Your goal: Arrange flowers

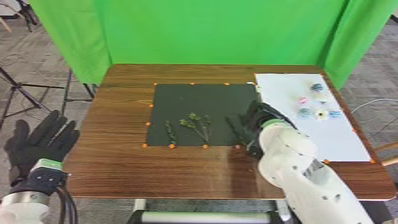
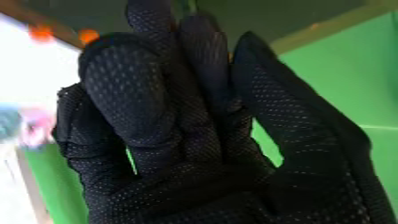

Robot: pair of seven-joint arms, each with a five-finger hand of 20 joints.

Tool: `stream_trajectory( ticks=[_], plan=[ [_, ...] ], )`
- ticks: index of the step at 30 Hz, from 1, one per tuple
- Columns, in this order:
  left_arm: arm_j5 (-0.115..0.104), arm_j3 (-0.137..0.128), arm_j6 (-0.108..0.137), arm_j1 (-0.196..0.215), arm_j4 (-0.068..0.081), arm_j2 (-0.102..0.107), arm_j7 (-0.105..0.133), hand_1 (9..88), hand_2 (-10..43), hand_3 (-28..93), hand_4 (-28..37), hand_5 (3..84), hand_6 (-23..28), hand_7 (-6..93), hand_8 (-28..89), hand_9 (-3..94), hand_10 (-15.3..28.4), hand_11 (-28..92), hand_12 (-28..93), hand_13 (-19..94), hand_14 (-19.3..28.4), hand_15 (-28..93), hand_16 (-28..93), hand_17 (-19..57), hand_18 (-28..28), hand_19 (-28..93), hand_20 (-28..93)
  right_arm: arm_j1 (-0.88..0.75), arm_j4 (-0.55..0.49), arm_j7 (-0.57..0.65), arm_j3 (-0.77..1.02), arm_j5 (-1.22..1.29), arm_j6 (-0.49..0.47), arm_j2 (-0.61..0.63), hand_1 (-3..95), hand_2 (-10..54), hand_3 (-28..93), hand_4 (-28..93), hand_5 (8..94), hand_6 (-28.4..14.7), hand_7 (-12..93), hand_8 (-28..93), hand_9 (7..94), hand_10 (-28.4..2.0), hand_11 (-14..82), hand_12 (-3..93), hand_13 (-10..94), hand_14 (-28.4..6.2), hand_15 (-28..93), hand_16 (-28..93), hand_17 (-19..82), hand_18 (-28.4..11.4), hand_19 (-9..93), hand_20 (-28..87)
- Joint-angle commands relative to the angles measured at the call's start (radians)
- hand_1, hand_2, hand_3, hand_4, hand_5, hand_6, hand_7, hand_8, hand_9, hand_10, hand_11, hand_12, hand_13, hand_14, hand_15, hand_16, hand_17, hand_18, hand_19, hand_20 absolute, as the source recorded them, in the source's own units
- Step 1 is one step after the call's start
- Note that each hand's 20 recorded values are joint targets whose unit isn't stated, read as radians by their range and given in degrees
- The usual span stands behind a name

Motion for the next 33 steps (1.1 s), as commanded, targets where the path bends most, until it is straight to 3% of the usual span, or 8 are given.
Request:
stream_trajectory(
  ticks=[1, 15, 19, 25, 27, 29, 33],
  plan=[
    [0.004, -0.001, -0.013, 0.003, 0.004, -0.011, -0.006, 24.7, 13.3, 71, -28.3, 36.6, 7.1, 17.3, -11, 28.9, 13.4, 23, 8, 19, 13.4, 33, -10, -1.9, 11.0, 28, 7, -0.019, 0.019, 0.03, -0.005, 0.046, -0.066, -0.018, 44.1, 12.5, 71, -20, 61.8, -7.4, 57, 31, 78.0, -20.8, 11.5, 14.4, 82, -11.1, 53, 31, 43, -28.4, 93, 29],
    [0.003, 0.003, -0.011, 0.009, 0.001, -0.013, -0.011, 24.8, 13.3, 71, -28.3, 36.7, 7.2, 17.2, -11, 28.9, 13.4, 22, 8, 19, 13.3, 33, -10, -1.9, 11.0, 28, 7, -0.035, 0.021, 0.009, -0.008, 0.016, 0.024, -0.019, 45.1, 14.0, 70, -21, 57.8, -9.0, 63, 28, 74.8, -21.3, 11.2, 13.3, 80, -11.8, 51, 29, 42, -27.9, 92, 28],
    [0.004, -0.004, -0.014, 0.012, 0.0, -0.016, -0.013, 24.8, 13.4, 71, -28.3, 36.6, 7.2, 17.1, -11, 28.8, 13.4, 22, 8, 18, 13.4, 33, -10, -1.9, 10.9, 28, 7, -0.037, 0.011, 0.02, -0.005, -0.012, 0.012, -0.011, 45.3, 13.7, 69, -21, 57.7, -8.7, 63, 27, 75.2, -21.0, 11.6, 13.3, 80, -11.7, 51, 29, 42, -27.9, 92, 28],
    [0.003, -0.006, -0.014, 0.02, -0.003, -0.013, -0.003, 24.7, 13.4, 71, -28.3, 36.6, 7.2, 17.0, -11, 28.7, 13.4, 22, 8, 18, 13.3, 33, -10, -1.9, 10.9, 28, 7, -0.062, -0.036, 0.021, 0.056, -0.075, 0.047, 0.043, 38.2, 8.2, 72, -18, 58.3, -9.4, 59, 25, 73.8, -21.8, 12.0, 13.9, 80, -11.9, 51, 29, 43, -28.3, 92, 27],
    [0.025, -0.004, -0.013, 0.021, -0.006, -0.004, -0.01, 24.8, 13.4, 71, -28.3, 36.6, 7.2, 17.0, -11, 28.8, 13.4, 22, 8, 18, 13.2, 33, -10, -1.9, 10.9, 28, 7, -0.086, -0.059, 0.019, 0.101, -0.082, 0.082, 0.069, 36.7, 6.8, 72, -17, 56.4, -10.2, 58, 25, 70.4, -22.9, 12.6, 15.0, 77, -13.2, 55, 30, 43, -28.3, 93, 27],
    [0.042, -0.003, -0.043, 0.013, -0.001, -0.005, -0.025, 24.9, 13.4, 71, -28.3, 36.3, 7.1, 16.8, -11, 28.5, 13.4, 22, 8, 18, 13.1, 32, -10, -1.9, 10.9, 28, 7, -0.123, -0.08, 0.013, 0.147, -0.114, 0.129, 0.094, 36.5, 6.0, 72, -17, 54.8, -10.7, 59, 24, 68.5, -23.3, 13.3, 15.7, 75, -13.7, 57, 30, 43, -28.4, 93, 28],
    [0.064, -0.008, -0.048, 0.019, -0.006, -0.003, -0.027, 24.9, 13.4, 70, -28.3, 35.8, 7.0, 16.5, -11, 27.9, 13.5, 22, 8, 18, 12.9, 32, -10, -1.9, 10.8, 27, 7, -0.187, -0.074, -0.02, 0.23, -0.157, 0.205, 0.132, 36.9, 1.5, 73, -17, 54.3, -10.3, 58, 20, 68.3, -22.9, 15.2, 16.4, 73, -13.2, 60, 28, 42, -28.3, 93, 31]
  ],
)
